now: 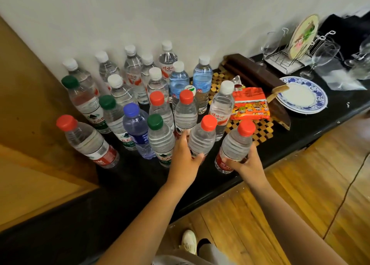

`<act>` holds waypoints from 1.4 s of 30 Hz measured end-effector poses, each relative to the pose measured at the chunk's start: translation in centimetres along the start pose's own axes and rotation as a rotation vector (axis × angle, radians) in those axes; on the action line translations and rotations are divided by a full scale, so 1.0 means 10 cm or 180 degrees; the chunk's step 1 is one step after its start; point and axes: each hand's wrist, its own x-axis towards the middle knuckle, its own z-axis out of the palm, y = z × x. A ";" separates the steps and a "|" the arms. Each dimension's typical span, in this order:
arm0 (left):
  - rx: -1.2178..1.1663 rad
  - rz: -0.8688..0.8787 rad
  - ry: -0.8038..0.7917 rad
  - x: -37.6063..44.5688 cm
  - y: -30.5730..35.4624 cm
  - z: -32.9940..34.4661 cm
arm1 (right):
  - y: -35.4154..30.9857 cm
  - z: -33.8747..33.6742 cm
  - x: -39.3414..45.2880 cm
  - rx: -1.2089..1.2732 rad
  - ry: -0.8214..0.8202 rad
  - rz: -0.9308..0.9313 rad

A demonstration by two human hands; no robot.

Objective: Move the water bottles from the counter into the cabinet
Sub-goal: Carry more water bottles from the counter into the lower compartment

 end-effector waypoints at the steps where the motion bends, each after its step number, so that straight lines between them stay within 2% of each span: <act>1: 0.0184 0.0031 0.0006 -0.01 -0.01 0.00 | 0.03 0.00 0.00 0.0001 -0.0011 0.0026; 6: 0.0457 0.0232 0.0126 0.02 0.04 0.02 | 0.08 -0.03 0.01 -0.0069 -0.0072 -0.0009; 17: -0.0368 0.0095 -0.0123 -0.22 -0.06 -0.09 | 0.04 -0.03 -0.11 -0.0512 0.0029 -0.0019; 22: -0.0528 0.0143 -0.0395 -0.61 -0.15 -0.22 | 0.02 0.07 -0.38 -0.0706 -0.0074 -0.0072; 26: -0.0794 -0.0048 -0.0328 -0.93 -0.31 -0.38 | -0.01 0.30 -0.62 -0.0642 -0.0309 -0.0084; 33: -0.1144 -0.0443 0.0447 -1.47 -0.91 -1.27 | -0.22 1.20 -0.93 -0.0646 -0.0993 -0.0181; 42: -0.1159 -0.0464 0.1409 -2.00 -1.55 -2.78 | -0.53 2.51 -1.17 -0.0510 -0.1690 -0.0255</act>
